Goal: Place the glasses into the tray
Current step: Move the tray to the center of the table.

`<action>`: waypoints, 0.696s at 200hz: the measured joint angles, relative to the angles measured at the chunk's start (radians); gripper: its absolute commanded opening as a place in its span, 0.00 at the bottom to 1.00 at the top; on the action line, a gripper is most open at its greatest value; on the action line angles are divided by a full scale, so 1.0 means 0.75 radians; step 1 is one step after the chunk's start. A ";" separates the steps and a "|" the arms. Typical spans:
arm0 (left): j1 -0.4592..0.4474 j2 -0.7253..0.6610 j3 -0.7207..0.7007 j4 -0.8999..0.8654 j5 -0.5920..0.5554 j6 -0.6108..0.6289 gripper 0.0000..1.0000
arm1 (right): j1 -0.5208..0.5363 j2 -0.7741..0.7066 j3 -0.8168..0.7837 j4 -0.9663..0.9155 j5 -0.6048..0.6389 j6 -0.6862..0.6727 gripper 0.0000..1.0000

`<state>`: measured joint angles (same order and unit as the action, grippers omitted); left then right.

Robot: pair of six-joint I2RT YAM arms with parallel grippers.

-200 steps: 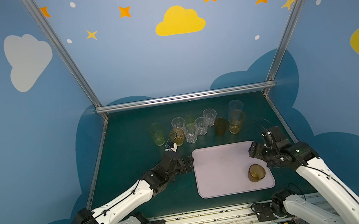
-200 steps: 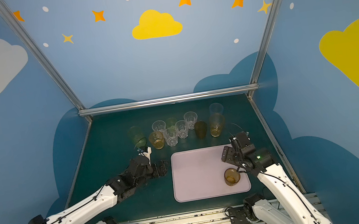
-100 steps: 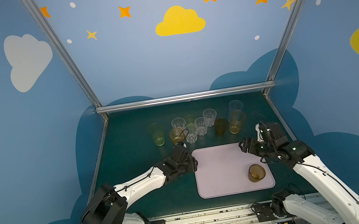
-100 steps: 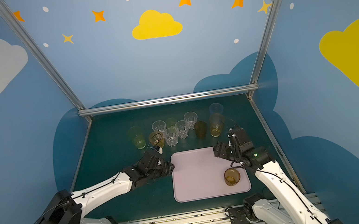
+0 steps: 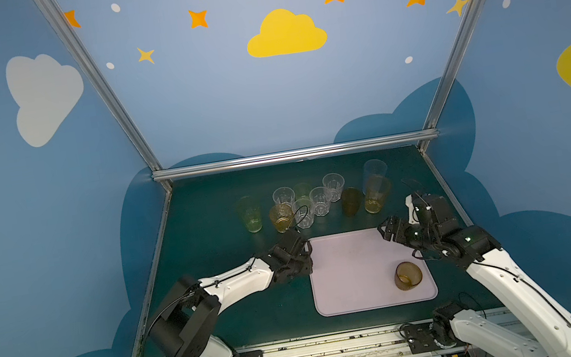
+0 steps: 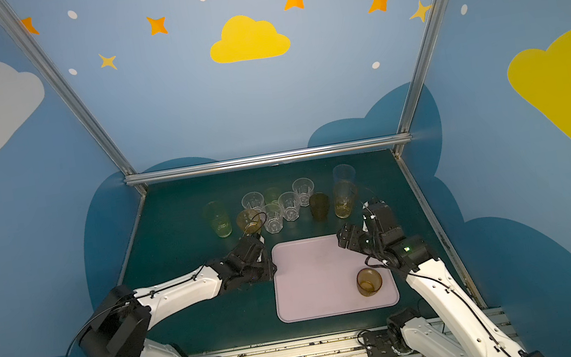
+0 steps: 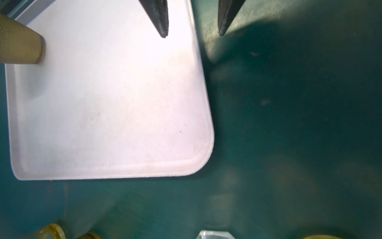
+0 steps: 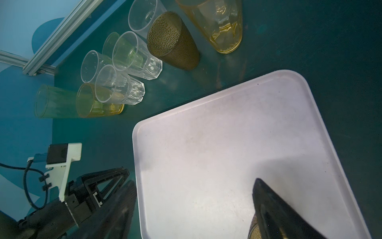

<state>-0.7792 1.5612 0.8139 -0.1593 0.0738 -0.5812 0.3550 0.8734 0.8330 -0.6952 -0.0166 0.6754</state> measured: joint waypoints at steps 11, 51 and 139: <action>0.000 0.020 0.005 -0.001 0.005 0.001 0.35 | 0.000 0.000 -0.007 0.004 -0.004 0.001 0.88; 0.000 0.055 0.021 -0.024 0.011 0.001 0.27 | 0.000 0.001 -0.019 0.009 -0.009 0.004 0.88; 0.000 0.131 0.062 -0.047 0.006 -0.009 0.18 | 0.000 0.010 -0.019 0.011 -0.001 0.022 0.88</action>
<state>-0.7792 1.6592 0.8604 -0.1947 0.0780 -0.5877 0.3550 0.8806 0.8185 -0.6868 -0.0170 0.6922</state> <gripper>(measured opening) 0.184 0.882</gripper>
